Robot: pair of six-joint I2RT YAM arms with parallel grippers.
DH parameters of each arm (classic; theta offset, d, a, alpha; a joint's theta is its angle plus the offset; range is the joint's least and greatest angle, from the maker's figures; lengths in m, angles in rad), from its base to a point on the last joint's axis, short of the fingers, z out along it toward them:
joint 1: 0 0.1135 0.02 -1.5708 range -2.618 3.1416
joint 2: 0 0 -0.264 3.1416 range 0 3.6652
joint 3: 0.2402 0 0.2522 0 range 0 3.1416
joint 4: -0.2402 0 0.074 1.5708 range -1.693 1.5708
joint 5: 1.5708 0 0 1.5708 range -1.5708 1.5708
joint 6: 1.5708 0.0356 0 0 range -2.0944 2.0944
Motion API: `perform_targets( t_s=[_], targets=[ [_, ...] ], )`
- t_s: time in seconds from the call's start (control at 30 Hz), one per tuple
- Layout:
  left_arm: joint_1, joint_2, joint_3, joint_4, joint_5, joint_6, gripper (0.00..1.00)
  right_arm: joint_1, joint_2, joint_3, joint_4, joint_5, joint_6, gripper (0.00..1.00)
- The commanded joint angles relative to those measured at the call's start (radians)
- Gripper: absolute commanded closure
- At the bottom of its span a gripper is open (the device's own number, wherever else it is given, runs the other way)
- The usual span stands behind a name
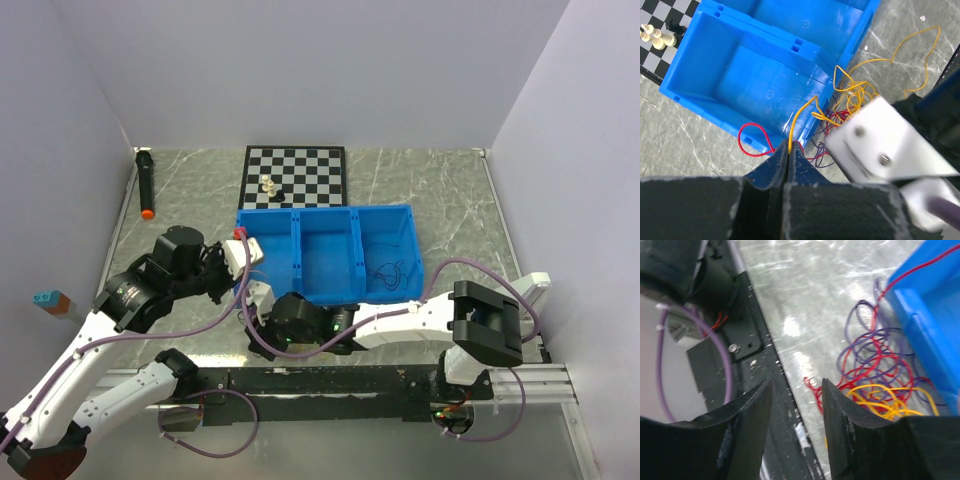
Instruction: Untangle the cables
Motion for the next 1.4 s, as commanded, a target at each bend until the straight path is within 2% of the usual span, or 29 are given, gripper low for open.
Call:
perform_targets(
  t_s=[0.0,0.23,0.57,1.1,1.27,1.33,1.37],
  targets=[
    [0.003,-0.015,0.017,0.018,-0.012,-0.002,0.99,-0.011,0.007,0.018,0.061,0.020,0.008,0.50],
    [0.001,-0.016,0.004,0.015,-0.007,0.012,0.99,-0.011,-0.037,-0.025,0.038,0.099,0.011,0.53],
    [0.001,-0.018,-0.007,0.008,0.003,0.023,0.99,-0.011,-0.139,-0.079,0.020,0.102,0.015,0.53],
    [0.001,-0.021,-0.012,0.009,0.008,0.024,0.99,-0.031,-0.007,-0.036,0.035,0.110,0.019,0.55],
    [0.001,-0.023,-0.013,0.012,0.003,0.023,0.99,-0.037,0.025,-0.018,0.050,0.106,0.020,0.63],
    [0.001,-0.024,-0.015,0.014,0.002,0.021,0.99,-0.038,0.039,-0.011,0.060,0.104,0.026,0.74],
    [0.001,-0.024,-0.018,0.012,0.000,0.021,0.99,-0.038,0.039,-0.010,0.061,0.104,0.029,0.86]
  ],
)
